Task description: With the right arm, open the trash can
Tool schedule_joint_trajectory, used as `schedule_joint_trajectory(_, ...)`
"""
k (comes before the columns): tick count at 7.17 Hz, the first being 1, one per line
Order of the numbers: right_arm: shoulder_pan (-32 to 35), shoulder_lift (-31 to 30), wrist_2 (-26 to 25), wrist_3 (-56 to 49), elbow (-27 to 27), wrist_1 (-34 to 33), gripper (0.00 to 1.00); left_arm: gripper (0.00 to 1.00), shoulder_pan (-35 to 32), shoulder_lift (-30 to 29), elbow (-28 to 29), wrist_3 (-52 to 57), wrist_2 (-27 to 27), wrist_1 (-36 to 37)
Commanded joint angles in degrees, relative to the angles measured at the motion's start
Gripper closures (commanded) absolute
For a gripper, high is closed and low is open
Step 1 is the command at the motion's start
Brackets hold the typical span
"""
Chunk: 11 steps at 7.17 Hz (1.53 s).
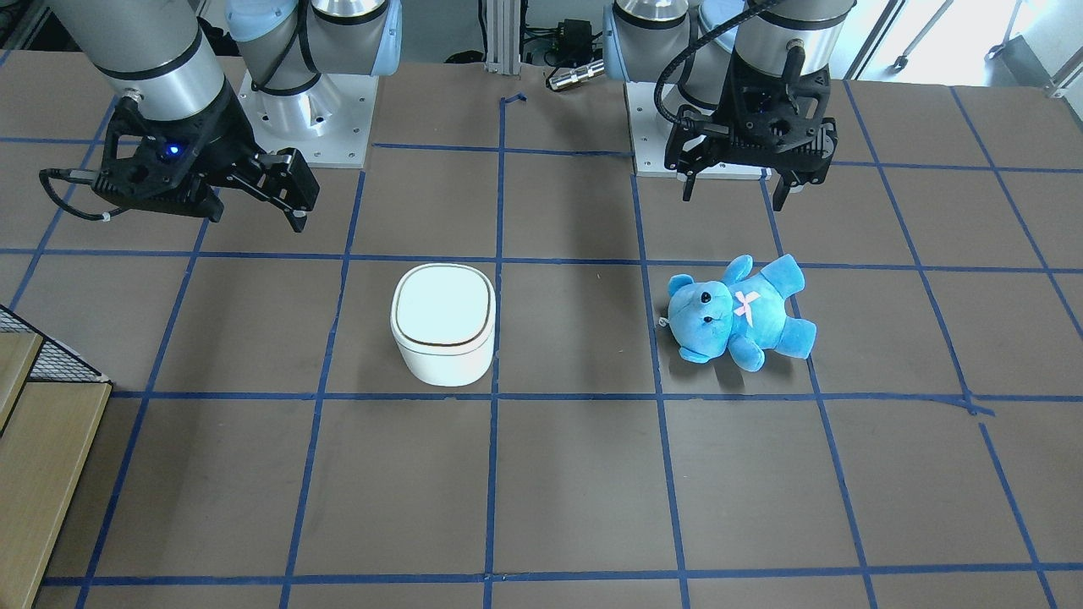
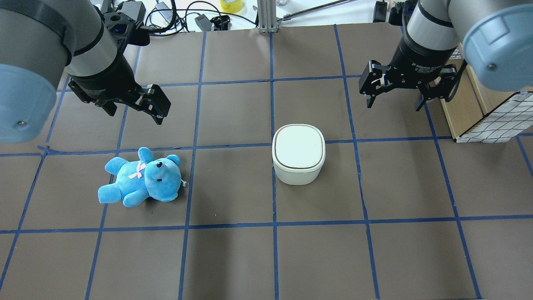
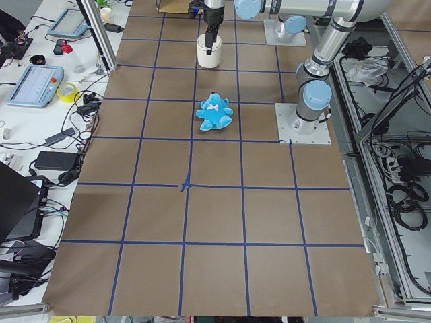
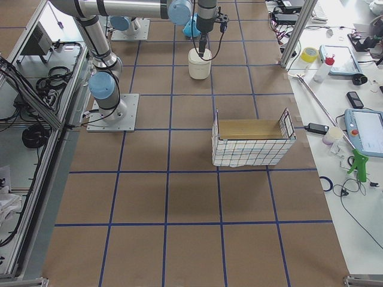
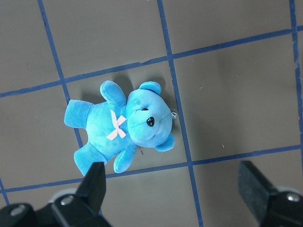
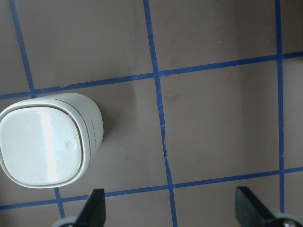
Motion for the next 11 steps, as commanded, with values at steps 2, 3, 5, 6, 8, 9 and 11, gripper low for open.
schedule_joint_trajectory(2, 0.03, 0.04, 0.13, 0.01, 0.0, -0.32, 0.5, 0.0, 0.0, 0.0, 0.0, 0.0, 0.0, 0.0)
schedule_joint_trajectory(3, 0.12, 0.04, 0.22, 0.01, 0.0, -0.67, 0.71, 0.0, 0.0, 0.0, 0.0, 0.0, 0.0, 0.0)
schedule_joint_trajectory(5, 0.29, 1.0, 0.22, -0.08, 0.18, -1.29, 0.94, 0.0, 0.0, 0.0, 0.0, 0.0, 0.0, 0.0)
schedule_joint_trajectory(6, 0.47, 1.09, 0.04, -0.16, 0.26, -1.38, 1.0, 0.0, 0.0, 0.0, 0.0, 0.0, 0.0, 0.0)
schedule_joint_trajectory(8, 2.56, 1.96, 1.26, -0.17, 0.35, -1.47, 1.0, 0.0, 0.0, 0.0, 0.0, 0.0, 0.0, 0.0)
schedule_joint_trajectory(9, 4.67, 3.28, 1.53, 0.1, 0.44, -3.47, 1.0, 0.0, 0.0, 0.0, 0.0, 0.0, 0.0, 0.0)
schedule_joint_trajectory(11, 6.7, 5.39, 1.62, 1.41, 1.57, -7.59, 1.0, 0.0, 0.0, 0.0, 0.0, 0.0, 0.0, 0.0)
